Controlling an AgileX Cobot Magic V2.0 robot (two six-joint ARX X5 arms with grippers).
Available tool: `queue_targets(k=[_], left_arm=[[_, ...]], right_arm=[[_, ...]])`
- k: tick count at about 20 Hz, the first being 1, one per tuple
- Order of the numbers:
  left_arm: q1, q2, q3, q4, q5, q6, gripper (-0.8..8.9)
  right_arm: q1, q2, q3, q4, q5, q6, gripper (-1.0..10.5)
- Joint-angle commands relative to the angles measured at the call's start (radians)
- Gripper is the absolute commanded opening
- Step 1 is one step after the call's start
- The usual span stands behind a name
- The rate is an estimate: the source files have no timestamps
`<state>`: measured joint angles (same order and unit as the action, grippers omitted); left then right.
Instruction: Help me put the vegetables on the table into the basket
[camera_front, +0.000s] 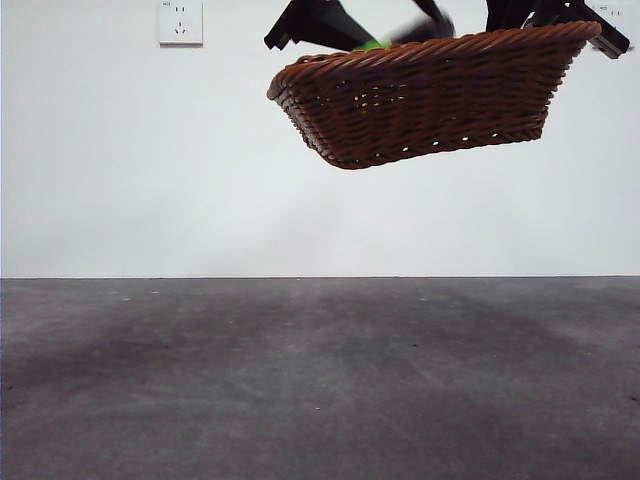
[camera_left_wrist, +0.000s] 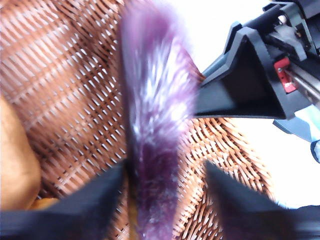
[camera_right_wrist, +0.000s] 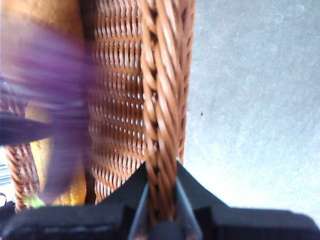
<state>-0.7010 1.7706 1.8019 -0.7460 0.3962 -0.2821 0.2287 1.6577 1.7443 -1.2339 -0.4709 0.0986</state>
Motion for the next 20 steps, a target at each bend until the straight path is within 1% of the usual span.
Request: queue_targets(k=[1,3,5,6,8,10,11,13,14,16,17,18,20], left_arm=[[0.0,0.011,-0.006,0.006,0.004,0.031,5.03],[0.008,0.004,-0.006,0.003,0.004,0.056,5.03],[0.017,-0.012,-0.006,-0.043,0.007,0.066,5.02],[0.021,-0.023,-0.006,-0.097,0.002,0.093,5.02],[0.023,-0.044,-0.006,-0.24,-0.016,0.182,5.02],[0.021,-0.076,-0.006,-0.359,-0.071,0.262,5.02],[0.02,-0.1,-0.006,-0.398,-0.091,0.285,5.02],[0.021,-0.162,-0.006,-0.45,-0.099,0.306,4.95],[0.021,-0.198,-0.006,-0.475,-0.126,0.312,4.19],[0.02,-0.26,-0.006,-0.535,-0.218,0.313,0.81],[0.02,-0.285,-0.007,-0.573,-0.261,0.313,-0.2],[0.021,-0.309,-0.01,-0.574,-0.283,0.31,-0.09],[0.021,-0.361,-0.011,-0.574,-0.292,0.304,-0.09]], right_arm=[[0.001,0.004,-0.006,0.012,0.002,0.006,-0.1],[-0.004,0.006,-0.007,0.026,0.046,0.002,-0.1],[-0.037,0.017,-0.008,0.036,0.044,-0.006,-0.1],[-0.056,0.03,-0.008,0.037,0.044,-0.016,-0.1],[-0.104,0.075,-0.008,0.032,0.042,-0.044,-0.1],[-0.147,0.143,-0.008,0.029,0.04,-0.072,-0.1],[-0.167,0.182,-0.008,0.031,0.04,-0.09,-0.1],[-0.193,0.266,-0.008,0.047,0.032,-0.129,-0.1],[-0.207,0.309,-0.008,0.062,0.013,-0.135,-0.1],[-0.22,0.389,-0.008,0.106,0.01,-0.145,-0.1],[-0.223,0.421,-0.008,0.129,0.009,-0.158,-0.1],[-0.223,0.447,-0.008,0.149,0.016,-0.166,-0.1],[-0.224,0.483,-0.008,0.185,0.017,-0.161,-0.1]])
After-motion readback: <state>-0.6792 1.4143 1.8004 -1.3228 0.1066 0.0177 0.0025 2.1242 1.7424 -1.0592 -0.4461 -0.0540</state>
